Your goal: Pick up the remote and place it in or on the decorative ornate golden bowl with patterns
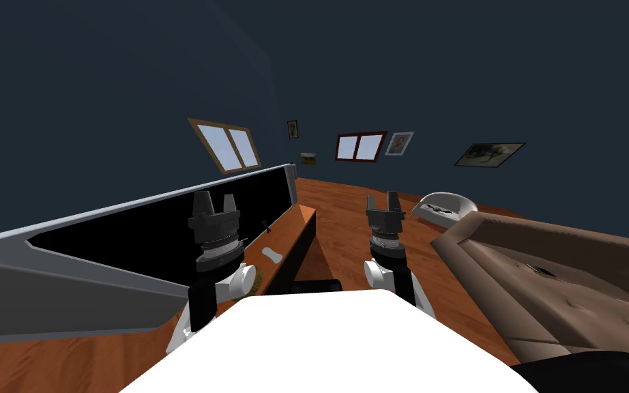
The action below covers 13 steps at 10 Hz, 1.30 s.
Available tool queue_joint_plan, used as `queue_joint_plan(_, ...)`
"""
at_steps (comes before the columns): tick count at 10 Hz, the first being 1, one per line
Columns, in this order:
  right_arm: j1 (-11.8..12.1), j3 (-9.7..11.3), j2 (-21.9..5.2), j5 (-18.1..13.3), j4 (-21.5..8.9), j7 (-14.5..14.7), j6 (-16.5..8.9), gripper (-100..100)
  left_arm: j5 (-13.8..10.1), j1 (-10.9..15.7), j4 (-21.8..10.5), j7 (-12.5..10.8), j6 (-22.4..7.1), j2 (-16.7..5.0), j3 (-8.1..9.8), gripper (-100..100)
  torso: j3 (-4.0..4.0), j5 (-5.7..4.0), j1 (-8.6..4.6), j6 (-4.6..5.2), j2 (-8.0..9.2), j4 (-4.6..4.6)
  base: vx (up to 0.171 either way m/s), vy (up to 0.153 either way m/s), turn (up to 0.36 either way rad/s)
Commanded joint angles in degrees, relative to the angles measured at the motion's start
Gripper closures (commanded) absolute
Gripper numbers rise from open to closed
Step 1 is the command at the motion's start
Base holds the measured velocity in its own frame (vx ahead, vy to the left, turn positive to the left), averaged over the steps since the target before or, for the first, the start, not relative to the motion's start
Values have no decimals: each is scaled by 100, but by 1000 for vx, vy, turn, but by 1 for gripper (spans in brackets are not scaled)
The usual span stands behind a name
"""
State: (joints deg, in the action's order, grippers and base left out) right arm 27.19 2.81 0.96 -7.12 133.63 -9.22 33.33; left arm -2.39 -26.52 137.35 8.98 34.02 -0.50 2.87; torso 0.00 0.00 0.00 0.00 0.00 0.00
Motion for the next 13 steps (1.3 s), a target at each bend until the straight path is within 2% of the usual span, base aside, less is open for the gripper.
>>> queue_joint_plan(1,0,0,0,0,0,0,0,0,-42,-110,-53,-100,-10,-228,-48,-100,0,0,0,0,0,0,-4,-26,47)
queue_joint_plan(6,0,1,1,0,0,0,0,0,-254,-574,-342,-498,-128,-865,-268,-100,-1,-6,-27,0,-3,-1,4,-66,47)
queue_joint_plan(11,0,1,1,0,0,0,0,0,-623,-1187,-932,-974,-497,-1607,-626,-100,-6,-7,-31,0,-11,-3,30,-86,18)
queue_joint_plan(12,0,1,1,0,0,0,0,0,-623,-1187,-932,-974,-497,-1607,-626,-100,-8,-7,-29,1,-14,-3,24,-52,0)
queue_joint_plan(13,0,0,0,0,0,0,0,0,-712,-1313,-1088,-1061,-608,-1759,-710,-100,-7,-5,-21,1,-12,-3,26,-47,-21)
